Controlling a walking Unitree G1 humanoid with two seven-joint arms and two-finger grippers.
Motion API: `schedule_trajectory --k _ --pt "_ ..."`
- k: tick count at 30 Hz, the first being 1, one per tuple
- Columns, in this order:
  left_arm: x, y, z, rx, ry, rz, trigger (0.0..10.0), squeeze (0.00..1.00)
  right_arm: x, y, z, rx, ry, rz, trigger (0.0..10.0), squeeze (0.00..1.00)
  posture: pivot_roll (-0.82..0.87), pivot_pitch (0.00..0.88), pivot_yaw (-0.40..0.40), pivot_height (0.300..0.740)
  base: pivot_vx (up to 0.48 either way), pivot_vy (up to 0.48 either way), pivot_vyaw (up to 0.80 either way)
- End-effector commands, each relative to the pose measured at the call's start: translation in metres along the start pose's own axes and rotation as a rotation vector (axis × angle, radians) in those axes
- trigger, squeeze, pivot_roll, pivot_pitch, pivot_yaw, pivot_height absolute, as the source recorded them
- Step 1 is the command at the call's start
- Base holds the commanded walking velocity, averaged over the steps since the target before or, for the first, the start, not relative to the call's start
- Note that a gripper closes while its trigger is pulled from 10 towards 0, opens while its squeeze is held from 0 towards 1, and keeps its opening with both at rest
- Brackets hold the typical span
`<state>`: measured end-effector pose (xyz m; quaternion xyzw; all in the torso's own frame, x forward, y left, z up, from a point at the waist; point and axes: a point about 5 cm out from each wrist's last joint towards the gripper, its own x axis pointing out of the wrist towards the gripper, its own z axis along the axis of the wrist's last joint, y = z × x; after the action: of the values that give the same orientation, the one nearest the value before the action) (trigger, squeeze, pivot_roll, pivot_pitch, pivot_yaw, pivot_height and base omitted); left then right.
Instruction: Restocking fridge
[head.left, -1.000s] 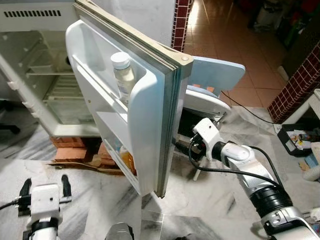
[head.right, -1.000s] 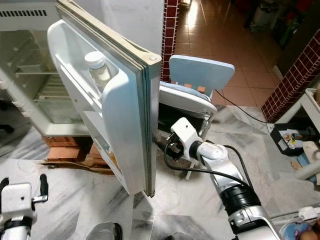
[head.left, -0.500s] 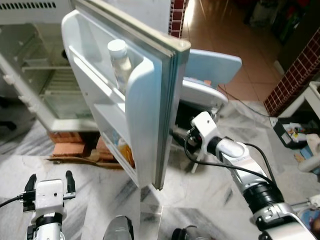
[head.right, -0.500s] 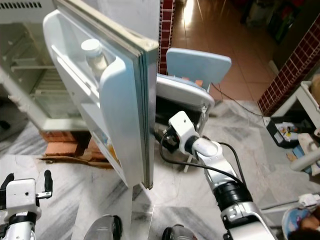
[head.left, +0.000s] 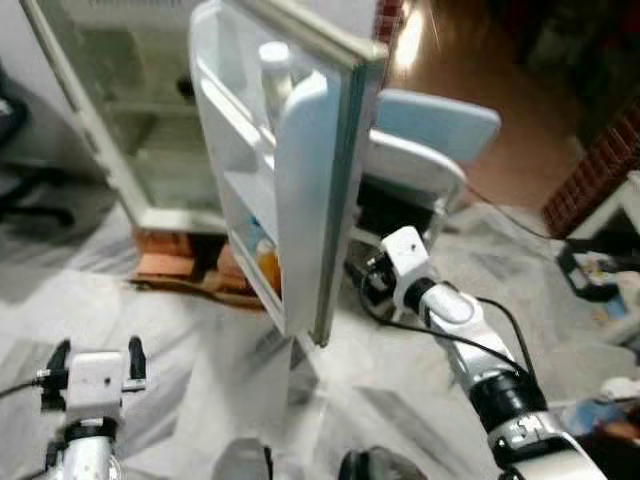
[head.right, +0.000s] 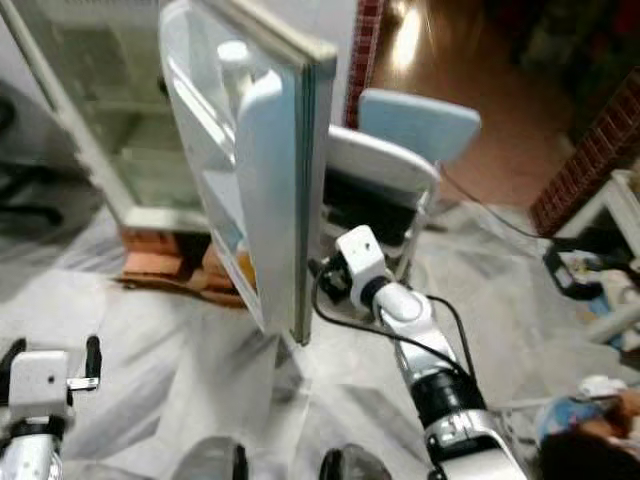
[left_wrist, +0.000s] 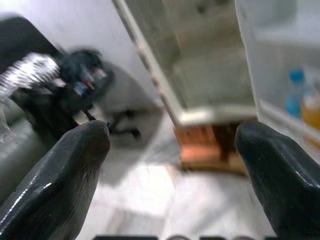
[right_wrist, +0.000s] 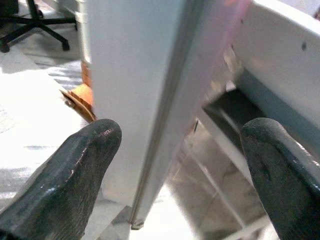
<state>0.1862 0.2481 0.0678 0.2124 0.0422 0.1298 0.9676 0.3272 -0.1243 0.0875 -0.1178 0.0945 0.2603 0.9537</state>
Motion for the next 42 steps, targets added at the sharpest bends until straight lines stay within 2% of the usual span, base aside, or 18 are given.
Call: schedule_trajectory --k 1,5,7,8,11,16,25,30,33,42 --pt "0.001 -0.005 0.000 -0.023 0.007 -0.059 10.0 0.00 0.002 -0.003 0.002 -0.002 -0.008 -0.032 10.0 0.00 0.08 0.083 0.003 0.740 0.000 0.000 0.00" --pt "0.015 -0.003 0.012 -0.048 -0.036 -0.090 10.0 0.00 0.008 -0.002 0.005 0.012 -0.014 -0.094 10.0 0.00 0.08 0.085 0.003 0.740 0.000 0.000 0.00" --pt "0.019 -0.007 0.019 -0.070 -0.061 -0.111 10.0 0.00 0.011 -0.003 0.006 0.018 -0.012 -0.148 10.0 0.00 0.07 0.086 0.001 0.740 0.000 0.000 0.00" --pt "0.021 -0.015 0.023 -0.098 -0.076 -0.147 10.0 0.00 0.012 -0.004 0.007 0.036 -0.015 -0.188 10.0 0.00 0.07 0.083 -0.001 0.740 0.000 0.000 0.00" --pt "0.020 -0.032 0.032 -0.138 -0.110 -0.214 10.0 0.00 0.014 -0.001 0.014 0.053 -0.054 -0.208 10.0 0.00 0.06 0.080 -0.003 0.740 0.000 0.000 0.00" --pt "0.022 -0.049 0.041 -0.170 -0.137 -0.251 10.0 0.00 0.013 -0.002 0.019 0.062 -0.098 -0.220 10.0 0.00 0.06 0.074 -0.007 0.740 0.000 0.000 0.15" --pt "0.021 -0.053 0.043 -0.198 -0.146 -0.300 10.0 0.00 0.017 -0.001 0.022 0.091 -0.116 -0.266 10.0 0.00 0.06 0.070 -0.006 0.740 0.233 0.000 0.68" --pt "0.020 -0.052 0.041 -0.198 -0.139 -0.299 10.0 0.00 0.015 -0.004 0.020 0.100 -0.116 -0.287 10.0 0.00 0.06 0.074 -0.005 0.740 0.330 0.000 0.00" --pt "0.019 -0.053 0.040 -0.232 -0.128 -0.312 10.0 0.00 0.013 -0.004 0.017 0.103 -0.111 -0.293 10.0 0.00 0.05 0.075 -0.006 0.740 0.399 0.000 0.00" --pt "0.021 -0.053 0.035 -0.198 -0.098 -0.266 10.0 0.00 0.015 -0.002 0.018 0.085 -0.112 -0.310 10.0 0.00 0.05 0.080 -0.007 0.740 0.076 0.000 0.00"
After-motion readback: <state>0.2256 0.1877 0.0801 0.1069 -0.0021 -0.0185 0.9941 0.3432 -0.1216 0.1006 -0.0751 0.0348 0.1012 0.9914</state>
